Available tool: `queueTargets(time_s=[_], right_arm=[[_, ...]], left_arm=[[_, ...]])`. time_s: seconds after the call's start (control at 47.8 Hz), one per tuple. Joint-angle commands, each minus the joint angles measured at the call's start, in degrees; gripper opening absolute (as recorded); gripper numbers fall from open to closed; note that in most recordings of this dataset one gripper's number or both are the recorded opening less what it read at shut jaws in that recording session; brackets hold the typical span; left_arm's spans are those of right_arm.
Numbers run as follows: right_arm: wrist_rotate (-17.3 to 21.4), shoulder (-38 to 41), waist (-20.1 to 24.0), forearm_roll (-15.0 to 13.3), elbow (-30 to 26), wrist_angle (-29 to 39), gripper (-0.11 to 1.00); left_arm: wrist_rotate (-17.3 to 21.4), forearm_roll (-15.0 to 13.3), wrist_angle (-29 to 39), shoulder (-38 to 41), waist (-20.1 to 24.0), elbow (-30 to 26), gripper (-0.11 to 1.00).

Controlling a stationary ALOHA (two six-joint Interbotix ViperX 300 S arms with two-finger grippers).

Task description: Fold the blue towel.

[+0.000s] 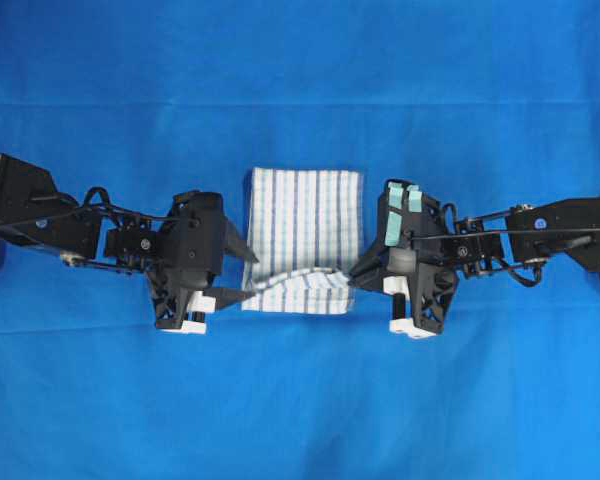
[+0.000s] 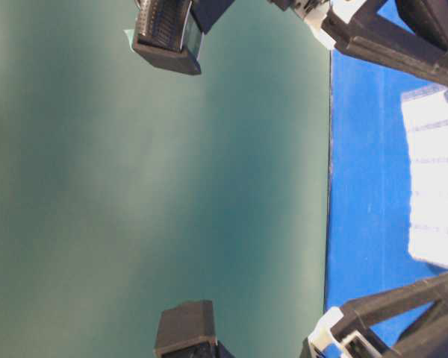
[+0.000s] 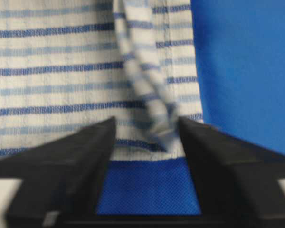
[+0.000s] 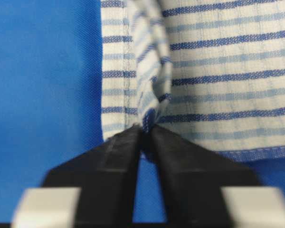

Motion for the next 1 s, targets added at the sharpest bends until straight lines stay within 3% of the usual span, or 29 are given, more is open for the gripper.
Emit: queueTargets(time_s=[0.0,0.063,0.146,0.397,0.669,0.795,0.983], right_arm=[[0.00,-0.53,0.62,0.35,-1.49,-0.09,0.31],[0.00,-0.53,1.05,0.35,-1.93,-0.09,0.51],[-0.09,-1.05,1.41,0.35,-2.46,0.35,0.65],[-1.05,-7.56,1.23,-0.88,-3.87,6.68,0.59],[-1.05,-19.95,-1.05,-6.33,-2.81,10.90,0.59],[-1.05,-27.25,-2.90,-8.79,-0.62,12.04,0.59],[-1.05,-37.79,-6.06,-9.67,3.60,13.10,0.59]], left_arm=[[0.09,0.00,0.44,-1.58,-0.18,-0.97,0.61],[0.26,0.00,1.67,-2.20,-0.09,-1.14,0.70],[0.35,0.00,3.25,-3.34,-0.18,-1.23,0.67],[0.70,0.09,8.79,-11.25,0.53,-1.05,0.64],[2.81,0.09,10.37,-23.73,1.67,1.14,0.64],[4.39,0.09,10.37,-29.88,2.55,3.16,0.64],[4.66,0.18,10.37,-41.31,5.36,8.00,0.64]])
